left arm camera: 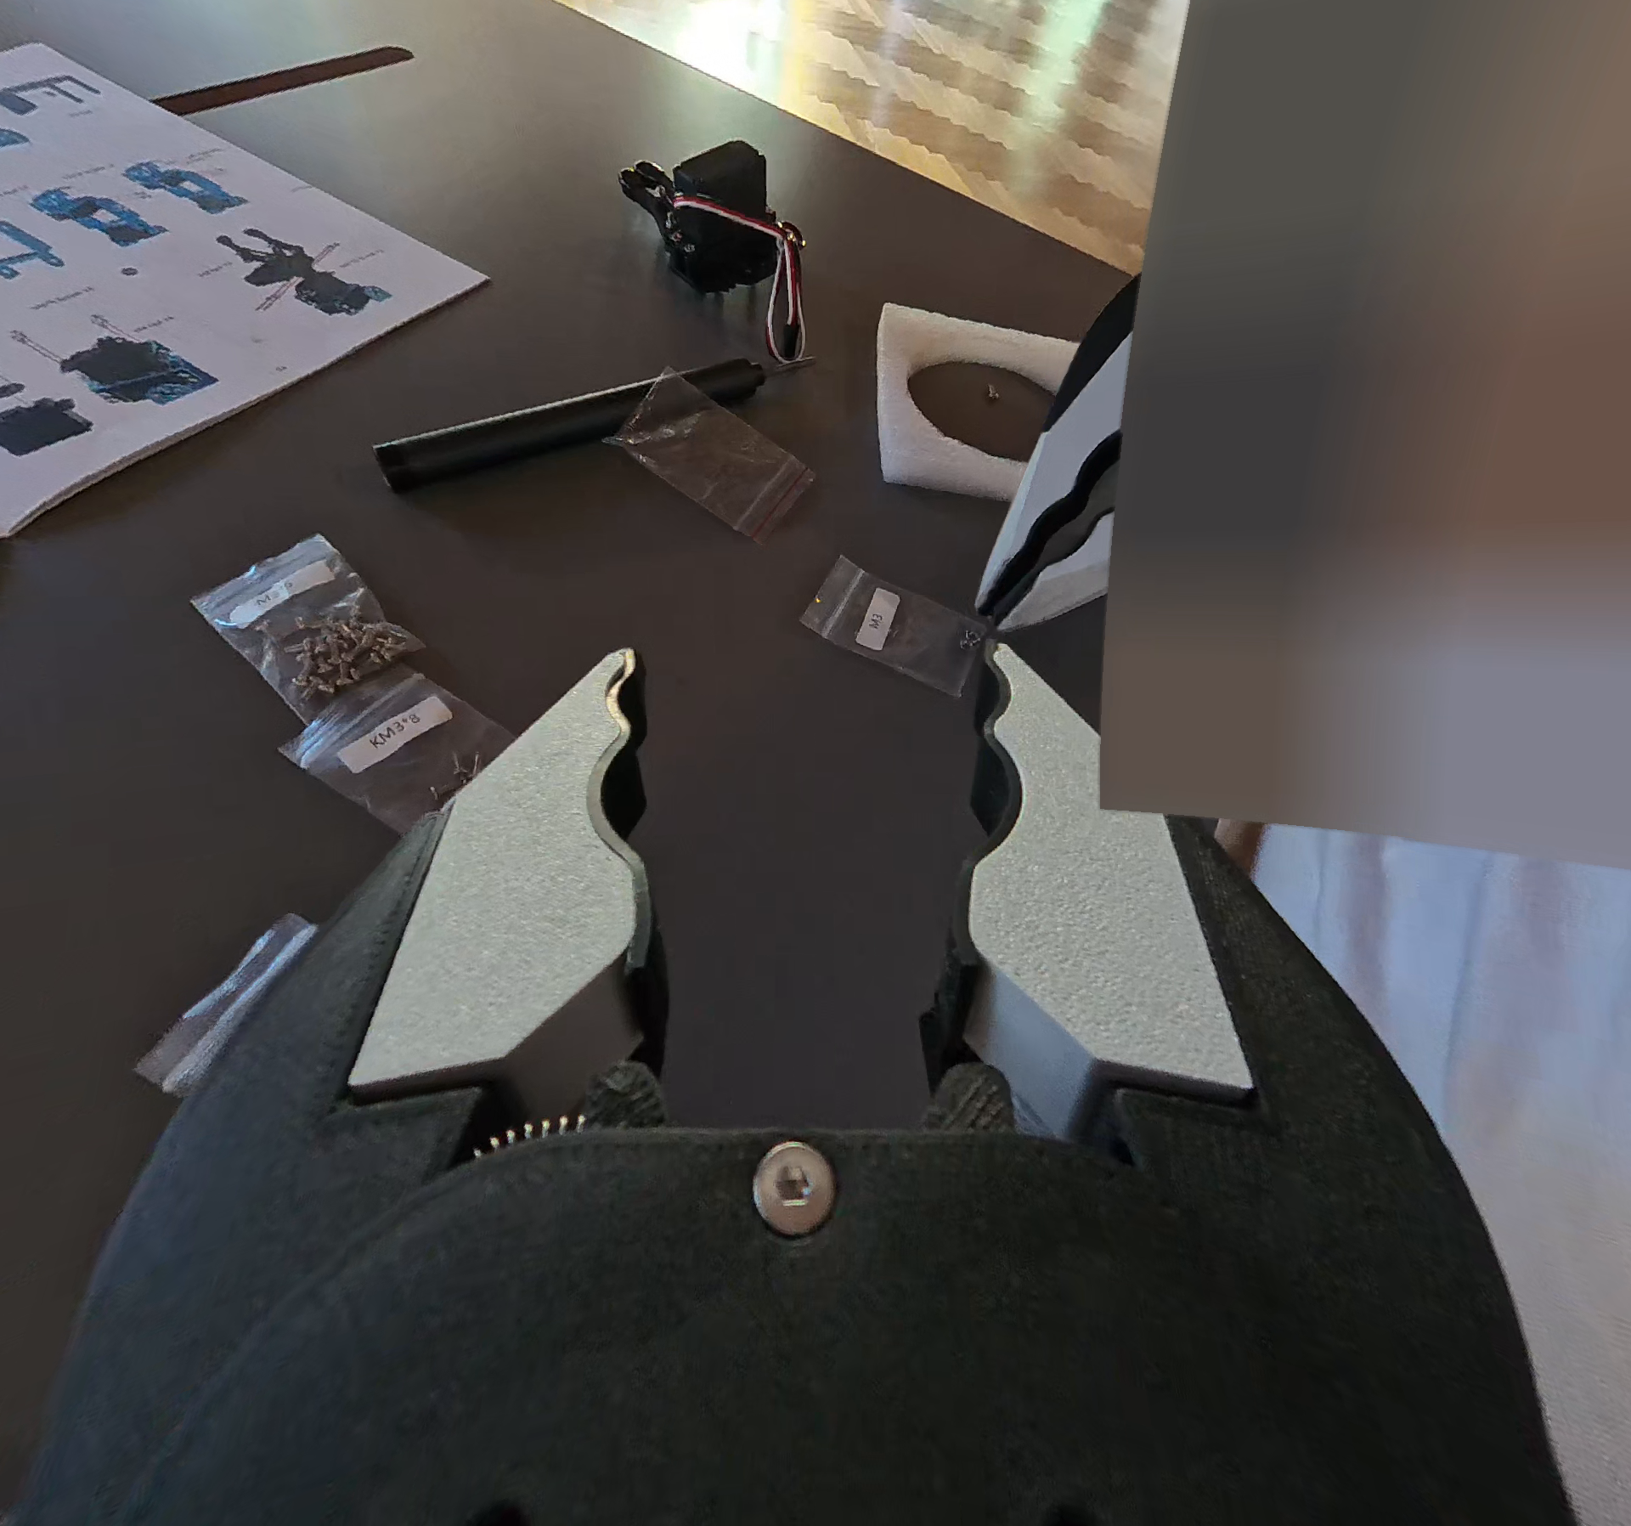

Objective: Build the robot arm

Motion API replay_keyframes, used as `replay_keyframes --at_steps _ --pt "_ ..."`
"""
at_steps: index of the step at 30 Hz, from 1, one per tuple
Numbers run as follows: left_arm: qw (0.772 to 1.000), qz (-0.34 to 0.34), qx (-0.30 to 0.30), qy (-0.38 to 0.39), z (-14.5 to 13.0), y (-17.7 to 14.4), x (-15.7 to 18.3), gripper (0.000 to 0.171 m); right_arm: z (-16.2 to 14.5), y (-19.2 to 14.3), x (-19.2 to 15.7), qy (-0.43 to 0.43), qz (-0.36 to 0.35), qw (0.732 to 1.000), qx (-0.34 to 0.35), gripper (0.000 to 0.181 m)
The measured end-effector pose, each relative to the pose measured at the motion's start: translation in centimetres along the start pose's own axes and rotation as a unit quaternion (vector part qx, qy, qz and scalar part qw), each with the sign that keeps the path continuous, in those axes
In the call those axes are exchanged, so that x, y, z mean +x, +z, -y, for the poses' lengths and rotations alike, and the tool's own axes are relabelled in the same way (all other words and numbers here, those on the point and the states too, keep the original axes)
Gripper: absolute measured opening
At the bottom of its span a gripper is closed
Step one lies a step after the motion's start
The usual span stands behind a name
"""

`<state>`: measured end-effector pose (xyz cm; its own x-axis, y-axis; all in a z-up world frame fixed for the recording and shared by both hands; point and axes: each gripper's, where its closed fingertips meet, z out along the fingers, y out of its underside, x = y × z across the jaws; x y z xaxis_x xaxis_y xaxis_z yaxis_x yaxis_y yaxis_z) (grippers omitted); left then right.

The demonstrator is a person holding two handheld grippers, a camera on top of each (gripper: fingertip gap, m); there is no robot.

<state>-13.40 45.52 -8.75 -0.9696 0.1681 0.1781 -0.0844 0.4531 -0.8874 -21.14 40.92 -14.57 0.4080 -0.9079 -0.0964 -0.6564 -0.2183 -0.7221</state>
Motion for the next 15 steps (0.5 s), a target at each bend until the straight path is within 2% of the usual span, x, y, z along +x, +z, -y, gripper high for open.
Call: replay_keyframes --at_steps 2,4,6,8,10,13,15 --pt "1.0 0.002 0.0 0.004 0.3 0.2 0.2 0.074 0.9 -1.9 0.2 0.011 0.002 0.999 0.03 0.005" --pt "1.0 0.007 -0.003 0.009 0.7 0.6 0.6 0.074 0.4 -5.2 3.1 0.003 -0.06 0.998 0.033 0.005" --pt "1.0 0.016 -0.003 0.013 1.0 1.1 1.1 0.074 -0.9 -9.5 7.1 0.013 -0.132 0.99 0.041 0.005" --pt "1.0 0.027 -0.006 0.009 1.3 2.0 1.5 0.074 -3.4 -12.2 9.6 0.04 -0.146 0.988 0.034 0.005" --pt "0.999 0.044 -0.006 0.001 1.5 3.2 2.0 0.074 -5.5 -12.3 9.8 0.046 -0.104 0.993 0.018 0.005" --pt "0.998 0.049 -0.001 -0.028 2.3 5.4 3.7 0.074 -6.1 -10.2 8.6 0.004 -0.043 0.999 0.007 0.006" --pt "0.998 0.048 -0.011 -0.034 2.6 6.7 5.2 0.073 -6.4 -8.6 8.4 -0.033 -0.027 0.999 -0.015 0.006"
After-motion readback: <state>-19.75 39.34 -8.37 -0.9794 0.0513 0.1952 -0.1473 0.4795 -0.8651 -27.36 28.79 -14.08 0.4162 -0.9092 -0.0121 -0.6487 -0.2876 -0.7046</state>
